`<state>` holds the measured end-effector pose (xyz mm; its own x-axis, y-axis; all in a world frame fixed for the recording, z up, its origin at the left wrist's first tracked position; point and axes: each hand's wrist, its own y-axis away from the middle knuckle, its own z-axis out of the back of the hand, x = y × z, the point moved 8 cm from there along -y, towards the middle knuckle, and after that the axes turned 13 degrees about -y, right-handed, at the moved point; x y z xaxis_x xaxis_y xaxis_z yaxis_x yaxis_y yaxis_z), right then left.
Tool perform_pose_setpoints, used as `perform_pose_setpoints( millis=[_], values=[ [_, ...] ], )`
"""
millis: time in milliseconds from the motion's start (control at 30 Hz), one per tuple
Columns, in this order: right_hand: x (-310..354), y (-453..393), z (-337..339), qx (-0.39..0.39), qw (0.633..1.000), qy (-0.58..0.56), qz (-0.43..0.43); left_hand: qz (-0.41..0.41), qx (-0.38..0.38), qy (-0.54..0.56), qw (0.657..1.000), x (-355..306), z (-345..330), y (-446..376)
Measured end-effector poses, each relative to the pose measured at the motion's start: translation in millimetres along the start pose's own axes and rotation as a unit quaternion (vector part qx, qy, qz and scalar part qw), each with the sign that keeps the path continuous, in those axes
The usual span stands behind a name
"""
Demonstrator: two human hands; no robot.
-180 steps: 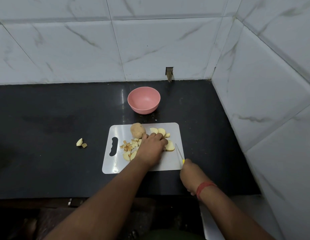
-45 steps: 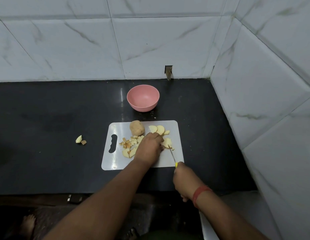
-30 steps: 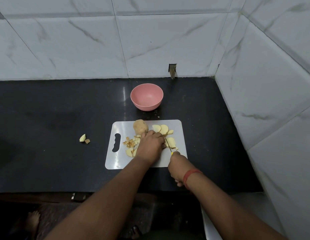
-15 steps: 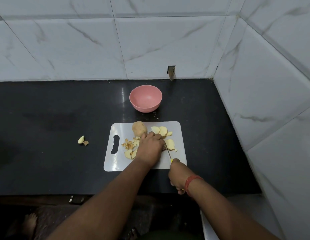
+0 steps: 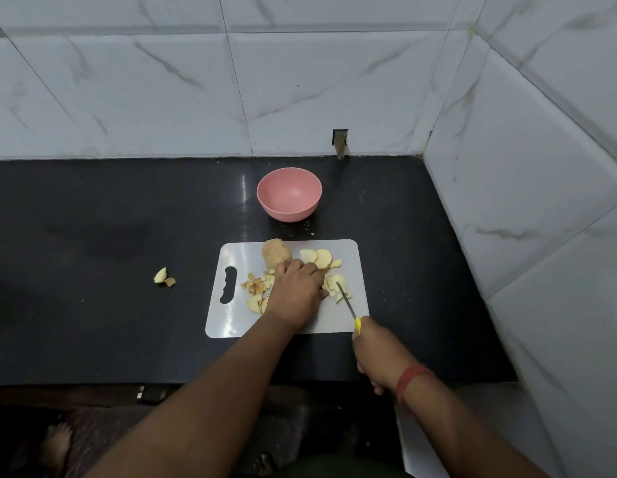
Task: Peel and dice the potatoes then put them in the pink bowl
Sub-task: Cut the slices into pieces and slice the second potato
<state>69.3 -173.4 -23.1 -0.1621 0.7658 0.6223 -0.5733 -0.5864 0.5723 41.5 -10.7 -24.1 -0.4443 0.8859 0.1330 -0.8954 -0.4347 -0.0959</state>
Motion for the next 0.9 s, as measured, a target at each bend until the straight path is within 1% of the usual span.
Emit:
perform_pose_setpoints(
  millis=[100, 233, 367, 600, 700, 767, 900],
  values=[
    [1.1, -4.0, 7.9, -0.008, 0.999, -0.024, -0.022, 0.01, 0.002, 0.015, 1.0, 1.9, 0.5, 0.7],
    [5.4, -7.7, 18.2, -0.032, 0.999, -0.043, 0.007, -0.026, 0.018, 0.0, 0.999, -4.1, -2.9, -1.2],
    [4.2, -4.0, 18.4, -0.009, 0.999, -0.043, -0.032, -0.026, 0.01, -0.026, 0.999, -2.2, -2.0, -3.1],
    [4.3, -9.7, 22.6, -0.003, 0.998, -0.051, -0.037, -0.027, -0.005, -0.044, 0.999, 1.2, -0.7, 1.9],
    [4.3, -12.7, 24.5, 0.001, 0.998, -0.053, -0.038, -0.03, -0.013, -0.035, 0.999, -1.2, -0.2, 2.4],
    [5.3, -14.5, 25.3, 0.001, 0.998, -0.061, -0.035, -0.054, -0.022, -0.029, 0.998, -9.8, 0.9, 1.3],
    [8.7, -17.2, 28.5, -0.006, 0.995, -0.096, -0.008, -0.146, -0.04, -0.021, 0.988, -40.5, 1.9, -0.1]
  ],
)
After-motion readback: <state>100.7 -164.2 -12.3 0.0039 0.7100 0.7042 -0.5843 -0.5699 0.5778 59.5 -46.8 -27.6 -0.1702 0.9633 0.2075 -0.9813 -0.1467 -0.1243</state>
